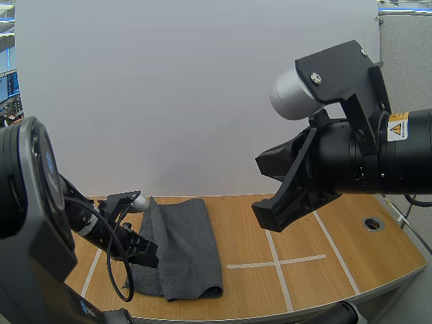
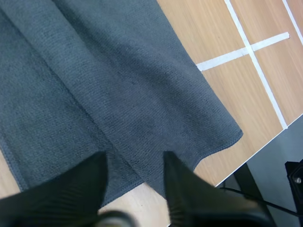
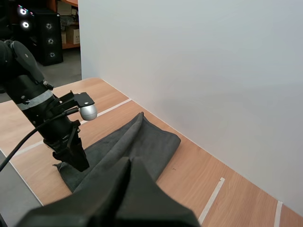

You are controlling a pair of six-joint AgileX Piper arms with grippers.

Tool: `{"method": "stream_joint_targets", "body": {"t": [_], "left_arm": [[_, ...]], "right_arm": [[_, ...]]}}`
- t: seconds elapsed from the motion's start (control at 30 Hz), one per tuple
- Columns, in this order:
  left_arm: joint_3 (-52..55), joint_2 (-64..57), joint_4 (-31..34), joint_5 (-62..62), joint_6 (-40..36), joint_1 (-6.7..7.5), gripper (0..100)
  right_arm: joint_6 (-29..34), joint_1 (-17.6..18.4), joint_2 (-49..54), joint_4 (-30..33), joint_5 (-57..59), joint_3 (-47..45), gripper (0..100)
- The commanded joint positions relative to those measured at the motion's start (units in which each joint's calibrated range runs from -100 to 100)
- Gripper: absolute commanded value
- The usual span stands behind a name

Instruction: Fold the towel

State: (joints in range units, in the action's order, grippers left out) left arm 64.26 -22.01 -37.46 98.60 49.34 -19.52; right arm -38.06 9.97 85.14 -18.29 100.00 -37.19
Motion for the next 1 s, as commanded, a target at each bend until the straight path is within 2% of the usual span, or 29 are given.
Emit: {"method": "stream_joint_targets", "body": {"t": [0.0,0.27,0.4,0.63,0.97], "left_arm": [[-0.65,1.61,-0.24,1.40,-4.12,-0.11,100],[-0.65,5.28,0.02,1.40,-7.45,-0.11,100],[-0.65,7.82,-0.36,1.40,-8.90,1.38,100],[-0.65,12.25,0.04,-6.31,-11.99,4.71,100],[-0.74,16.94,-1.79,-6.83,-11.81,4.93,98]], "right_arm": [[0.09,0.51,0.57,-0.05,0.00,-0.09,0],[-0.23,0.98,0.57,-0.64,0.00,-0.09,0],[-0.32,0.98,0.57,-1.59,0.00,-0.09,0],[-0.32,0.98,0.57,-1.59,0.00,-0.09,0],[-0.32,0.98,0.57,-1.59,0.00,-0.09,0]]}}
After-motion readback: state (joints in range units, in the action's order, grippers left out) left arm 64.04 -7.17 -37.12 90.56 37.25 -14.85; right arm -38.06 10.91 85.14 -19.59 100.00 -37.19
